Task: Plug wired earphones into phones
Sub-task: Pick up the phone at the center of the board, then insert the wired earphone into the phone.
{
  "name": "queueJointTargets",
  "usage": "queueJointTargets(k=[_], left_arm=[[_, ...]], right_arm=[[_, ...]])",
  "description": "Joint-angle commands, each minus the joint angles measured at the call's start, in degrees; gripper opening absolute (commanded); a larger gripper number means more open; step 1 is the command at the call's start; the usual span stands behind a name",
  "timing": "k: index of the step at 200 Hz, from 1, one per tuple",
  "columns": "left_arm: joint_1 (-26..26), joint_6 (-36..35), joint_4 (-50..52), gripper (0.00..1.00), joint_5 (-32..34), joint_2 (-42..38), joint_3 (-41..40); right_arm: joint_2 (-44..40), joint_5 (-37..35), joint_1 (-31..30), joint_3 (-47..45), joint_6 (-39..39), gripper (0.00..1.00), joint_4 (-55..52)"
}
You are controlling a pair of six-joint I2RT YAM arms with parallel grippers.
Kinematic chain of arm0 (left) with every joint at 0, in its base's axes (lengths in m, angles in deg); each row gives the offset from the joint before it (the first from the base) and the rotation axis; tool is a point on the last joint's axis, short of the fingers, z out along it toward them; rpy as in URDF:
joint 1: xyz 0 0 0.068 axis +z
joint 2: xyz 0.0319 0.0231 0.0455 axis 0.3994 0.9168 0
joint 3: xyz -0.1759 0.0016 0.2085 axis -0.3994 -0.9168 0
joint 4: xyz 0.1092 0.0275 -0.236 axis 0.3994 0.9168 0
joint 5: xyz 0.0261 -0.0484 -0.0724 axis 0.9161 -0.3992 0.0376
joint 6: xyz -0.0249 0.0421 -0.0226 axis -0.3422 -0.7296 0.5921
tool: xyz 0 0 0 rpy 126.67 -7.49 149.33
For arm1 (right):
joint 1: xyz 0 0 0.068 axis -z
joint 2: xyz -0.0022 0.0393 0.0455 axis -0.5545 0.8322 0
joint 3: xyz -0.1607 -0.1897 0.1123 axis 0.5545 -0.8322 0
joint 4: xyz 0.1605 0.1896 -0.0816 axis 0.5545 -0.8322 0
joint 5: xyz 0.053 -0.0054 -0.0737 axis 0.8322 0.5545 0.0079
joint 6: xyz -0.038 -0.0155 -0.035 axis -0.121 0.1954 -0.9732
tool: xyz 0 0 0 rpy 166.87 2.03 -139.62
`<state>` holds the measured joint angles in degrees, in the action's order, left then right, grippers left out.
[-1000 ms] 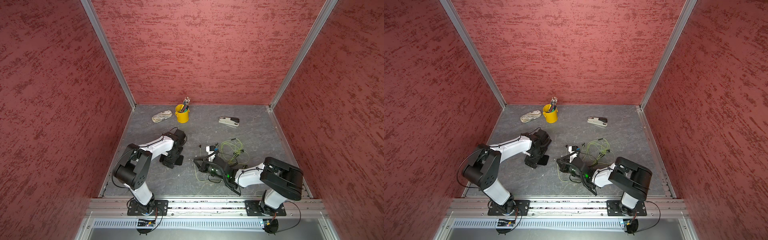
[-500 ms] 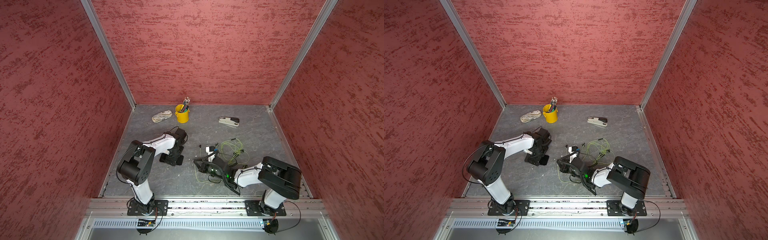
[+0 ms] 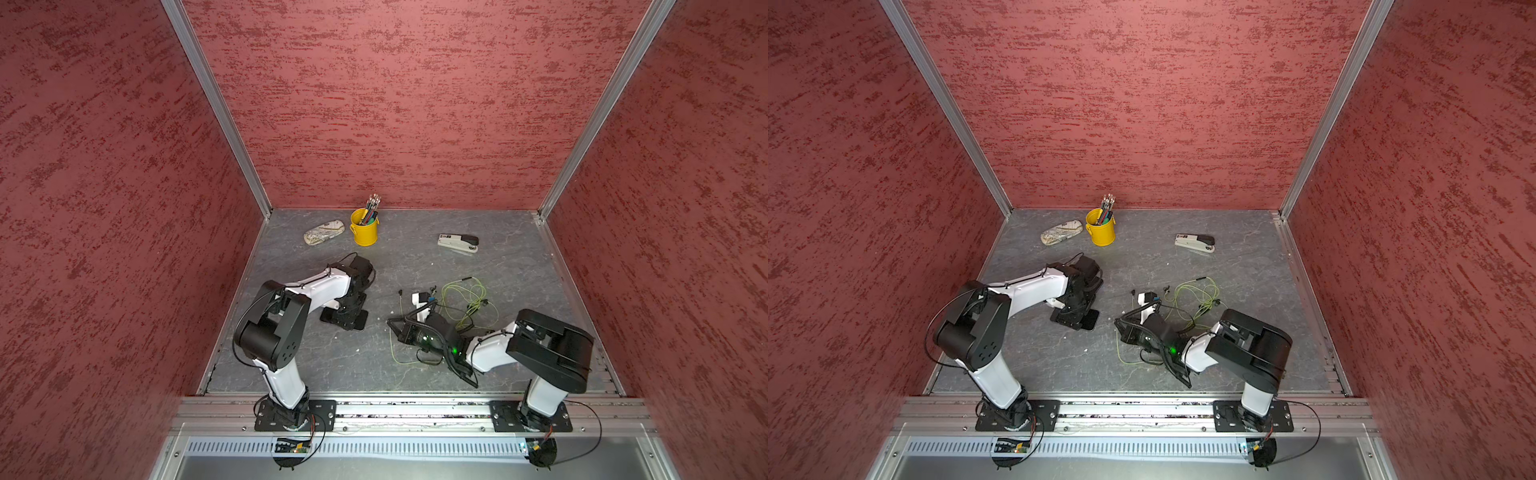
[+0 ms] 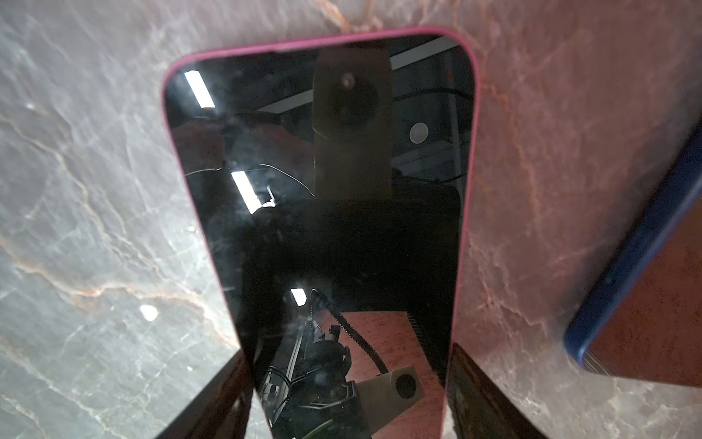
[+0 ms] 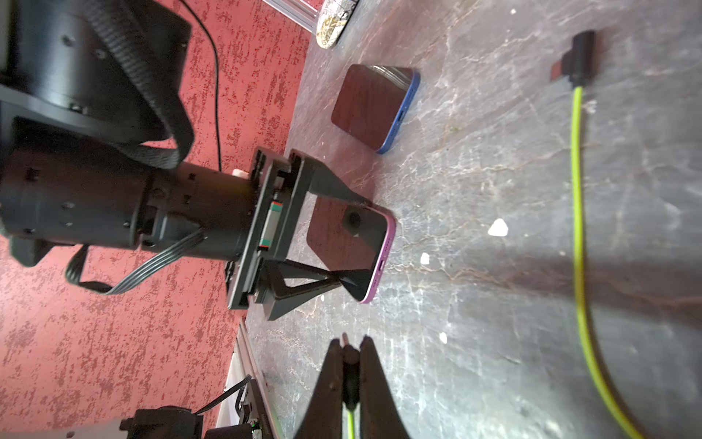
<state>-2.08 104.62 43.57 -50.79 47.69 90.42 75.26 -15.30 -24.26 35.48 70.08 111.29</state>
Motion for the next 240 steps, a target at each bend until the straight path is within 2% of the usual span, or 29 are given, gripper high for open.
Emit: queueJointTargets(k=[1,60,102,240], left_arm=[[0.2,0.7,-1.3,0.68,-3.2,-0.5,-2.1],[2.2,3.1,-8.2,0.67,-9.7,-8.3,-6.4],[2.4,4.4,-9.2,0.67,-10.3,-12.8,-7.6],[1.8,5.3,-12.0,0.67,-14.3,-14.6,-9.7]], right_arm=[[1.2,0.7,0.6,0.0,1.1,0.0,2.4],[6.2,3.3,1.0,2.7,1.6,0.0,7.6],[9.0,5.1,1.1,4.3,1.5,0.0,9.7],[11.5,6.2,1.9,5.7,2.2,0.0,11.0]])
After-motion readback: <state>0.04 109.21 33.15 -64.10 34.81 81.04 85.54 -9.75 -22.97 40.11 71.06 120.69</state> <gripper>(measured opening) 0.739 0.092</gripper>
